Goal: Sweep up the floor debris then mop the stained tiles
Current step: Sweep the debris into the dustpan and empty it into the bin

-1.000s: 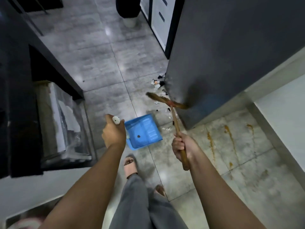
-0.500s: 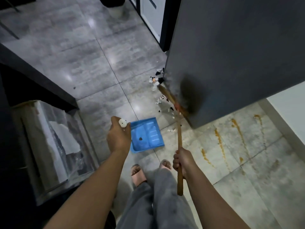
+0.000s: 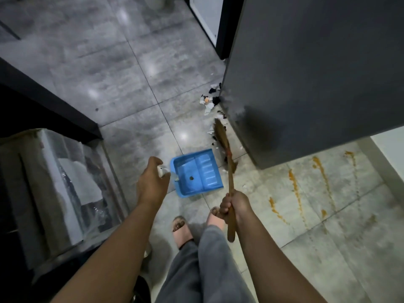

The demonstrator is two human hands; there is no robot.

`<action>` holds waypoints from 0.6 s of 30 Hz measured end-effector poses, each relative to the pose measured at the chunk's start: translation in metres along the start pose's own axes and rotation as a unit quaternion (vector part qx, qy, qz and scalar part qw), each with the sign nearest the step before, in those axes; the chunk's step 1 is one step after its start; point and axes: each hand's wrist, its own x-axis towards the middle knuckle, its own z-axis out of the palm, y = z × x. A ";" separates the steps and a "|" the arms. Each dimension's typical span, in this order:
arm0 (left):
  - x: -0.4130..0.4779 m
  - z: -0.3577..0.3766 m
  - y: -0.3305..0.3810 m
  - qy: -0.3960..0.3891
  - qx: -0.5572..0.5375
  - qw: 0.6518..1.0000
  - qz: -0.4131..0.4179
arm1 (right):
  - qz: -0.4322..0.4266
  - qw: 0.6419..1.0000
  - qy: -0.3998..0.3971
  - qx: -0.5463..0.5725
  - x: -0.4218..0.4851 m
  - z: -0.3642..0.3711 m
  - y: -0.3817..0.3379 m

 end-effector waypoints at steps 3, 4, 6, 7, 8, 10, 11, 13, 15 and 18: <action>0.006 -0.004 0.004 -0.002 0.014 1.000 -0.001 | -0.009 1.000 0.019 0.002 -0.016 -0.010 0.007; 0.007 -0.005 0.006 0.000 0.016 1.000 -0.001 | -0.019 0.999 0.033 -0.005 -0.020 -0.014 0.009; 0.006 -0.004 0.009 0.008 0.008 1.000 -0.005 | -0.041 0.997 0.067 -0.028 -0.023 -0.019 0.010; 0.004 -0.003 0.009 0.013 0.003 1.000 -0.006 | -0.047 0.995 0.084 -0.035 -0.022 -0.020 0.008; 0.002 -0.001 0.009 0.017 0.001 1.000 -0.004 | -0.048 0.993 0.099 -0.035 -0.019 -0.019 0.005; -0.003 0.001 0.005 0.026 -0.001 1.000 -0.003 | -0.030 0.993 0.112 -0.008 -0.009 -0.011 -0.001; -0.004 0.002 0.003 0.031 -0.002 1.000 -0.004 | -0.018 0.994 0.109 0.006 -0.004 -0.007 -0.004; -0.007 0.001 -0.001 0.043 0.003 0.999 -0.006 | 0.001 0.996 0.083 0.027 0.004 0.005 -0.006; -0.009 -0.003 -0.004 0.049 0.005 0.999 -0.014 | 0.009 0.998 0.047 0.046 0.005 0.016 -0.003; -0.009 -0.010 -0.005 0.048 -0.002 0.999 -0.023 | 0.006 0.993 -0.019 0.113 -0.010 0.020 0.003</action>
